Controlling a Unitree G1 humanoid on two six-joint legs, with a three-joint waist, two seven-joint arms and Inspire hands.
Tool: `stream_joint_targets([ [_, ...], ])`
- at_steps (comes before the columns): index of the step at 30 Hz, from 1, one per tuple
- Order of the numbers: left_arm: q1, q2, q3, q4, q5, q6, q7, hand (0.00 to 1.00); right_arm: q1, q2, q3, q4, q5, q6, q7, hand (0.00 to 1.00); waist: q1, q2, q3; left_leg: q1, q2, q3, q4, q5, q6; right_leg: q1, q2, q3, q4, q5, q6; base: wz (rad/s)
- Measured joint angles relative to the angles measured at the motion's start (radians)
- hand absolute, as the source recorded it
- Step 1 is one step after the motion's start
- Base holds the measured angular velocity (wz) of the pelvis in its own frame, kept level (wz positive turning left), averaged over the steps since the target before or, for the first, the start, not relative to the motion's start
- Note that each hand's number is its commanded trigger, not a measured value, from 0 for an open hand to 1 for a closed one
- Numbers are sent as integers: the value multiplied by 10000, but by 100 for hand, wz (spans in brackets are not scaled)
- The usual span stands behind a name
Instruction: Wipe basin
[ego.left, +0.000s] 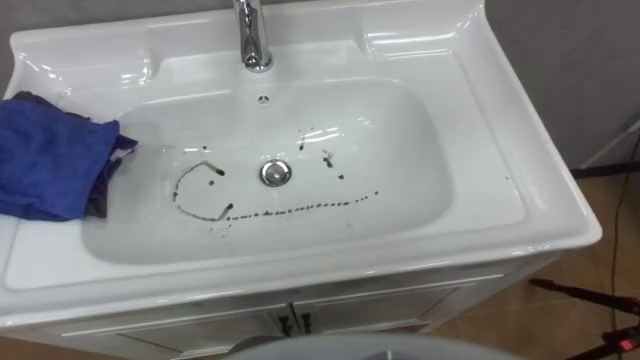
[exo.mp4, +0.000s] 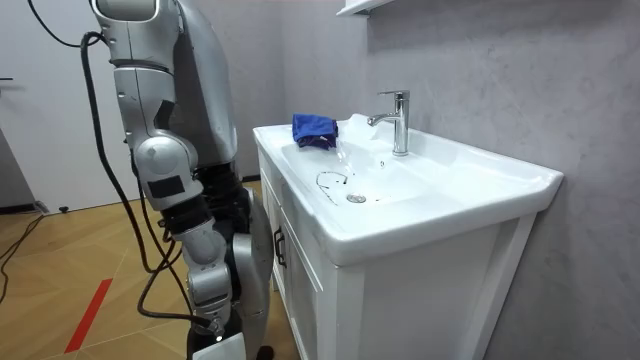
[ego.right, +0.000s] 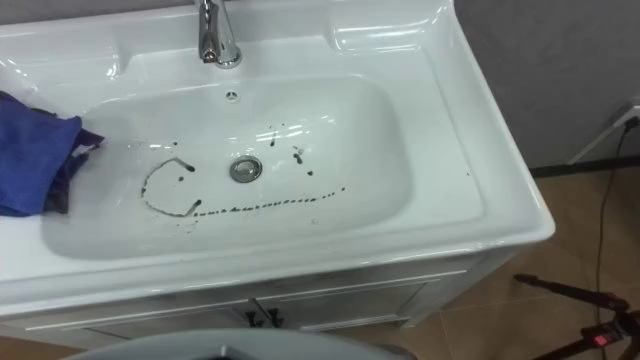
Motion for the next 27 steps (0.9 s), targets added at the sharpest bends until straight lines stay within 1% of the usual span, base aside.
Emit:
stream_joint_targets([
  [6, -17, 0, 1, 3, -10, -5, -3, 0, -16, 0, -65, -7, -152, -85, 207, 0, 16, 14, 0, 0, 3, -9, -3, -1, -1, 0, 6, 28, 2, 0, 0, 0],
  [14, 0, 0, -3, 2, -103, 6, 27, 0, -21, -3, -58, 5, -133, -80, 37, 0, 15, 47, -6, 0, 0, -1, -12, -1, -1, 32, 19, 62, -152, -3, -6, 0],
  [16, 47, 0, -3, 3, -125, 9, 49, 0, -21, -3, -66, 19, -145, -75, -37, 0, -5, 42, -10, 7, -3, -1, -10, 0, -2, 50, 14, 10, -161, -2, -7, 0],
  [19, 137, 0, -4, 6, -527, 11, 159, 0, -20, -1, -67, 30, -140, -84, -136, 0, -16, 20, -9, 58, -25, -40, -23, 0, -2, 73, 2, -24, -187, -2, -5, 3],
  [22, 285, -1, 8, 31, -974, 15, 268, 0, 11, -1, -78, 40, -109, -77, -178, 0, -23, -3, -6, 85, -76, -153, -54, 1, -2, 178, -16, -157, -301, -3, -2, 10],
  [25, 380, -1, 75, 31, -1676, 17, 362, 0, 12, 3, -80, 39, -21, -71, -194, 0, -24, -1, -10, 60, -95, -209, 16, 1, -2, 206, -40, -211, -355, -4, 1, 7],
  [26, 445, -4, 194, 68, -2021, 25, 437, 0, -12, 7, -88, 50, -35, -65, -218, 0, -4, -1, -10, 60, -99, -220, 21, 0, -2, 206, -88, -218, -350, -4, 2, 0],
  [27, 462, -4, 266, 102, -2146, 29, 456, 0, -19, 6, -117, 56, -42, -62, -232, 0, -9, 0, -10, 62, -100, -220, 21, 1, -2, 206, -90, -217, -350, -5, 2, 0],
])
